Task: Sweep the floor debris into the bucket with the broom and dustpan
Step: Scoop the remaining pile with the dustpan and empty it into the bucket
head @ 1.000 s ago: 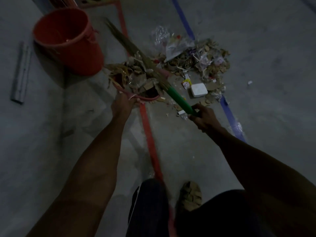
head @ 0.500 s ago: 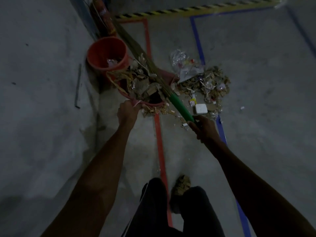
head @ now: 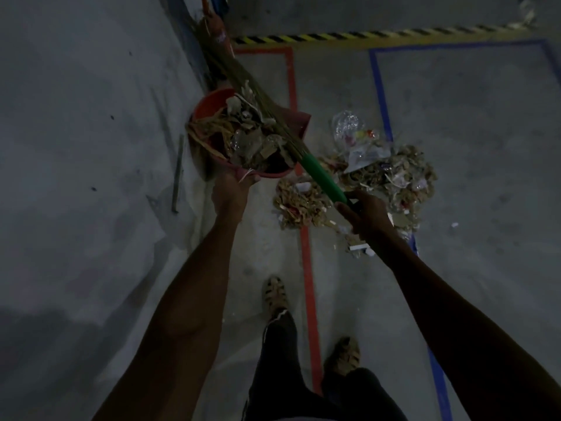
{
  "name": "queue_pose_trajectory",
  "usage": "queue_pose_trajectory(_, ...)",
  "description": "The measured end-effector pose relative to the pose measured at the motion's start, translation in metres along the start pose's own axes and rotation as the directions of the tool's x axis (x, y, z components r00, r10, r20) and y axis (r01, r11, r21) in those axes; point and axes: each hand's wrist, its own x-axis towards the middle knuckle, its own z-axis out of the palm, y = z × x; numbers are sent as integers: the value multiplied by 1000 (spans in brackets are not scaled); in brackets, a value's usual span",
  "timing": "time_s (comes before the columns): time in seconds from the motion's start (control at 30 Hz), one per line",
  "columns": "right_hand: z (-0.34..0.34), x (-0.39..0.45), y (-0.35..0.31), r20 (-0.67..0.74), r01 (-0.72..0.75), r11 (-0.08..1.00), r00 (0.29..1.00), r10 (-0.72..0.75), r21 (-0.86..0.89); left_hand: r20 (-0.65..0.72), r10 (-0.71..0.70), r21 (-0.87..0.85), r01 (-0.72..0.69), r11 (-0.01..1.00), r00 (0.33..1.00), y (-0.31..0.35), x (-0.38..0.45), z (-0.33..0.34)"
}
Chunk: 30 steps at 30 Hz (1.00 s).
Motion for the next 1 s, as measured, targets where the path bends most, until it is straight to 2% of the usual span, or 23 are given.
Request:
queue_pose_trajectory(0.17, 23, 68, -41, -8, 36, 997, 999, -36, -65, 23, -15, -24, 15, 1000, 1000, 6, 76, -21)
queue_pose_trajectory(0.27, 34, 104, -59, -29, 79, 995, 996, -81, -53, 16, -7, -7, 7, 1000, 1000, 10, 113, -29)
queue_pose_trajectory(0.4, 44, 154, -73, -8, 88, 995, 996, -89, -50, 40, -71, 61, 69, 996, 997, 14, 160, -29)
queue_pose_trajectory(0.53, 54, 212, -75, 57, 120, 991, 992, -116, -66, 42, -109, 25, 108, 994, 993, 9, 210, -17)
queue_pose_trajectory(0.67, 63, 275, -74, 100, 87, 985, 992, -72, -149, 29, -144, 18, 144, 989, 989, -6, 269, 7)
queue_pose_trajectory(1.0, 97, 396, -70, 190, 88, 977, 981, -51, -194, 38, -217, 157, 208, 965, 975, -4, 379, 37)
